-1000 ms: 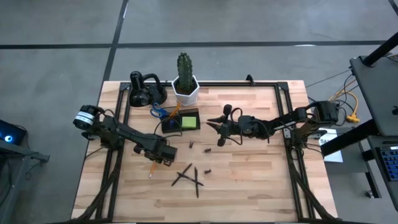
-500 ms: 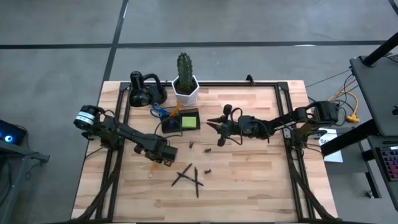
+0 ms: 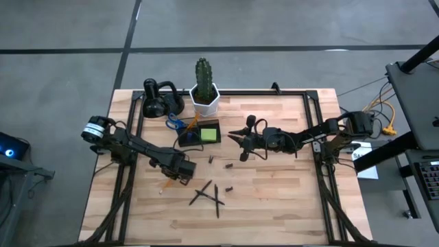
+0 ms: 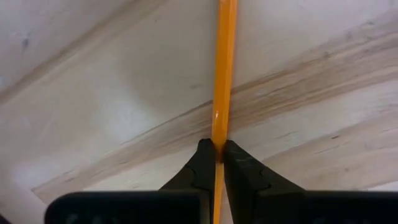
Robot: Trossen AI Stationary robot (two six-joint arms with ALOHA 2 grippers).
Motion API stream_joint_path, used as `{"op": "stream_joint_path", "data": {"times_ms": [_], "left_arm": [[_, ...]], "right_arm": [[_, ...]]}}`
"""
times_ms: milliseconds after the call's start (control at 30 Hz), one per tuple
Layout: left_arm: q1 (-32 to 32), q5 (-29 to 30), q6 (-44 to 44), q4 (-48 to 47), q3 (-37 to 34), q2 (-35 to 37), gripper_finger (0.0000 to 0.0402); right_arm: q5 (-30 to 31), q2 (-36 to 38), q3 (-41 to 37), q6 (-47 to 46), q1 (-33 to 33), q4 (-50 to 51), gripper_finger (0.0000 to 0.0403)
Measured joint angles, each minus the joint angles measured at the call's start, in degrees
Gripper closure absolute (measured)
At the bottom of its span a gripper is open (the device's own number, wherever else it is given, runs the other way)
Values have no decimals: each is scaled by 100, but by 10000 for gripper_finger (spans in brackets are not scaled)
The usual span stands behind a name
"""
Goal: Pick and place office supplies into organizer
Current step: Put the orange pencil into the black desk organizer
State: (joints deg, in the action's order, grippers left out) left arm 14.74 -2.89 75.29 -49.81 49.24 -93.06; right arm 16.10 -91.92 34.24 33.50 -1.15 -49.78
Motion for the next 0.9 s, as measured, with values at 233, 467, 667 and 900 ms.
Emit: {"op": "stream_joint_path", "data": {"times_ms": [233,467,667,900], "left_arm": [[2,1,-132,-33,126,167,400],[4,-2,-273,-69,121,306,400],[7,139,-625,11,232,311,399],[33,320,-726,180,265,317,398]], "right_arm": [[2,0,0,0,-2,0,355],[1,0,0,4,-1,0,355],[0,0,0,9,0,-2,355],[1,0,0,7,-2,-1,355]]}}
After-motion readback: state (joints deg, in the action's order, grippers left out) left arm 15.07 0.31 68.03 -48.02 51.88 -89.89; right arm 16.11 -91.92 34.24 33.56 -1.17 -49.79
